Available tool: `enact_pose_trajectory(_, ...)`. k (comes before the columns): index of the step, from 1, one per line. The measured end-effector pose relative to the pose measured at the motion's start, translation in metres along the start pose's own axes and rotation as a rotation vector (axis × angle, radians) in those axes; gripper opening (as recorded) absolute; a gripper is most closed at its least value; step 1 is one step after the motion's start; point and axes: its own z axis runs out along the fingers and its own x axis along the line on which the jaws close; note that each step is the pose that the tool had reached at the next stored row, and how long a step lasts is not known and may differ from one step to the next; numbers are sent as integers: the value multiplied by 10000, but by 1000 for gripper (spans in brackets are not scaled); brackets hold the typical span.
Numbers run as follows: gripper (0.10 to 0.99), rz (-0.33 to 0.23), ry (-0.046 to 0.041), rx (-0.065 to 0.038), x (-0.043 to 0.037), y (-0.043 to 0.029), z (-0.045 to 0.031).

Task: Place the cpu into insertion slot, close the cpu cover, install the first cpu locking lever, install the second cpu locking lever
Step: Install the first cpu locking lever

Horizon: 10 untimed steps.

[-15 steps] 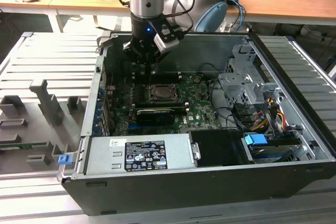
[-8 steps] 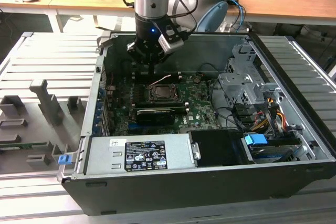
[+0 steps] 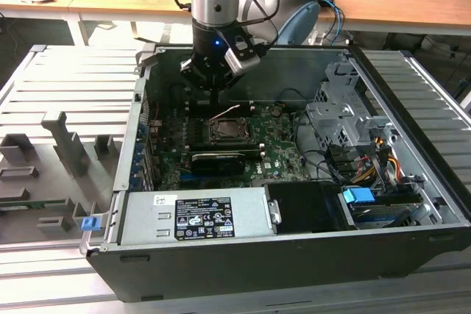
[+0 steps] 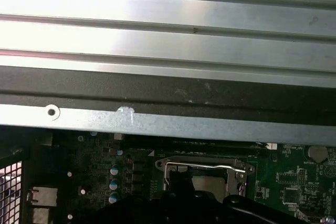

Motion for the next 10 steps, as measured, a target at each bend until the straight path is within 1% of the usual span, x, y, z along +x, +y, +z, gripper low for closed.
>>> enact_pose_trajectory(10,106,0,0,0,-45,-3,3)
